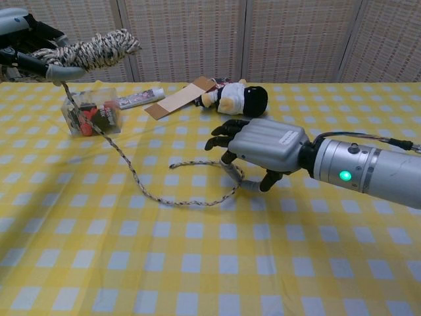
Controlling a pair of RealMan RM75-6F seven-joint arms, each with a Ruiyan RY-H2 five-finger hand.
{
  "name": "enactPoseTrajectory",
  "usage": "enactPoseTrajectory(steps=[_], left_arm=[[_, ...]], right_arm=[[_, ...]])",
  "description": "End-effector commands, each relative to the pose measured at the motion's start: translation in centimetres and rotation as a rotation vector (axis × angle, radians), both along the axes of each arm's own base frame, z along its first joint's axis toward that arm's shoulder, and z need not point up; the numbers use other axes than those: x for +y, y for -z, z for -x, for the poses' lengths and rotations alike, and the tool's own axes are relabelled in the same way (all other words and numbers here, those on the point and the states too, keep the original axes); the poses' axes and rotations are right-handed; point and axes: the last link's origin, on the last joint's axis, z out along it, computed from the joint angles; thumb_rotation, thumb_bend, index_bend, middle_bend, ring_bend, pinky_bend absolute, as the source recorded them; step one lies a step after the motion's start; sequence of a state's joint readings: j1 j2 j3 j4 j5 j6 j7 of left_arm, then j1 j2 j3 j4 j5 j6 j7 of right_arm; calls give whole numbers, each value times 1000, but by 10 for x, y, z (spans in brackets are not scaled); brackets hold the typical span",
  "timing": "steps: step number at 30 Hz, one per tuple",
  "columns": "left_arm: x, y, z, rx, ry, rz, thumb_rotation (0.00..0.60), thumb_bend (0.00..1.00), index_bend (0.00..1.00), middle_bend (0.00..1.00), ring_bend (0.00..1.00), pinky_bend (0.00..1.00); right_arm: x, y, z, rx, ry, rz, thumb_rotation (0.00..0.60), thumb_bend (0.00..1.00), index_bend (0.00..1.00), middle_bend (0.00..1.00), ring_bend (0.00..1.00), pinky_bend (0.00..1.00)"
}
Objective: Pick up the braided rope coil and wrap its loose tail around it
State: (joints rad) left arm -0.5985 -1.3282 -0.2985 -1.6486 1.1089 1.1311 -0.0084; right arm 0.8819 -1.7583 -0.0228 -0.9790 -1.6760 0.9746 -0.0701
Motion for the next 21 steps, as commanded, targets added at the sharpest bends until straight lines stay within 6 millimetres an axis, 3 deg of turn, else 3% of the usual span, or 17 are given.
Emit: enactPoseTrajectory(steps=[1,7,11,21], left_arm=[[4,-3,1,5,-9,-12,508,250,720,687,558,271],[16,-10,1,45,-44,-43,524,250,720,687,558,271],[21,-8,-2,81,-57,-50,526,250,720,688,558,270],[25,24,-36,130,-19,8,509,250,720,689,558,271]], right_arm=[[0,-16,0,-44,7,22,600,368,611,135,0,0],[9,-48,-6,-110,-29,58,600,369,618,137,0,0],[13,-74,-21,-167,-62,90,600,369,620,137,0,0],[6,-142,-102,-313,-128,191,600,369,625,141,0,0]])
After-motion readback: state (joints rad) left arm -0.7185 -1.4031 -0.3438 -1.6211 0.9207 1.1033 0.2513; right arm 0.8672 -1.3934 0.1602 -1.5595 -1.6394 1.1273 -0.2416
